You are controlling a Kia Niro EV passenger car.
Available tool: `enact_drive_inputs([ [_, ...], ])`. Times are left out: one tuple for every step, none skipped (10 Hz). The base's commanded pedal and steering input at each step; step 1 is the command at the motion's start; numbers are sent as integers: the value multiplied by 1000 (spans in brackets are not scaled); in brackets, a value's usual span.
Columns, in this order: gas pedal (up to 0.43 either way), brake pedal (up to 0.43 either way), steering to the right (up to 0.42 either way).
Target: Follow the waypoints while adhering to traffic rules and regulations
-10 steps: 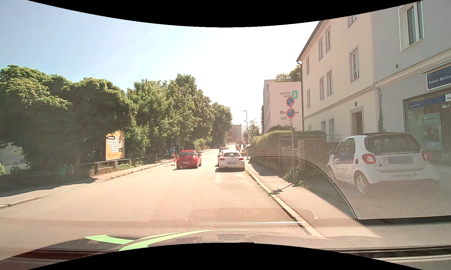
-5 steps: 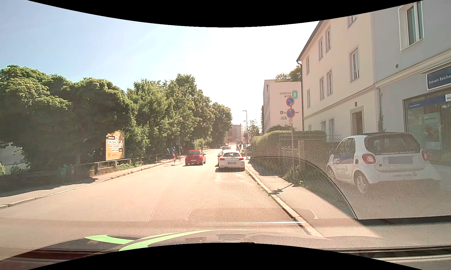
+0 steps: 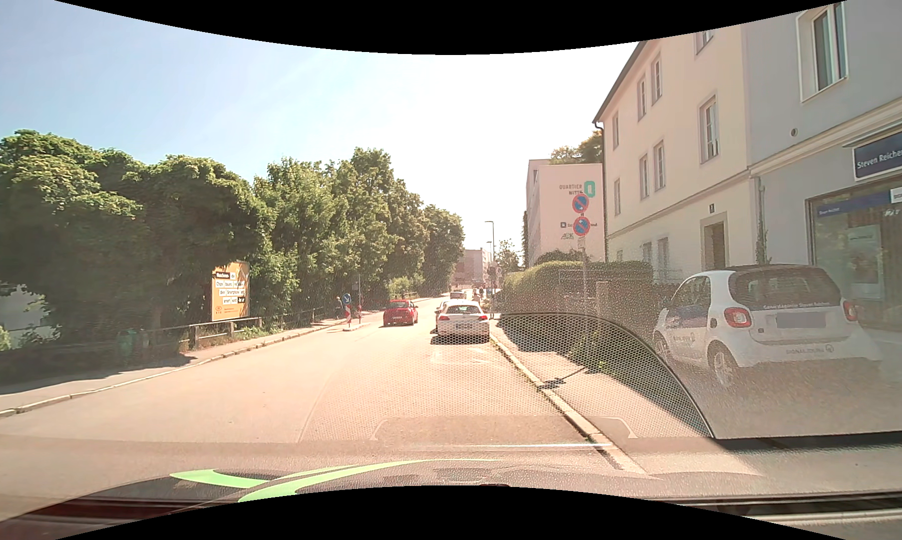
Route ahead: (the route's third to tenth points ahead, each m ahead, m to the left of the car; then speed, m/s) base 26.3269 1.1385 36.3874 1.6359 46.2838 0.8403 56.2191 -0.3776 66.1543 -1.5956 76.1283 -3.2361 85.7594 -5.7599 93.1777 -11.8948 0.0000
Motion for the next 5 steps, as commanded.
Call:
enact_drive_inputs([
  [0, 311, -15],
  [0, 305, -15],
  [0, 305, -15],
  [0, 311, -14],
  [0, 311, -15],
])
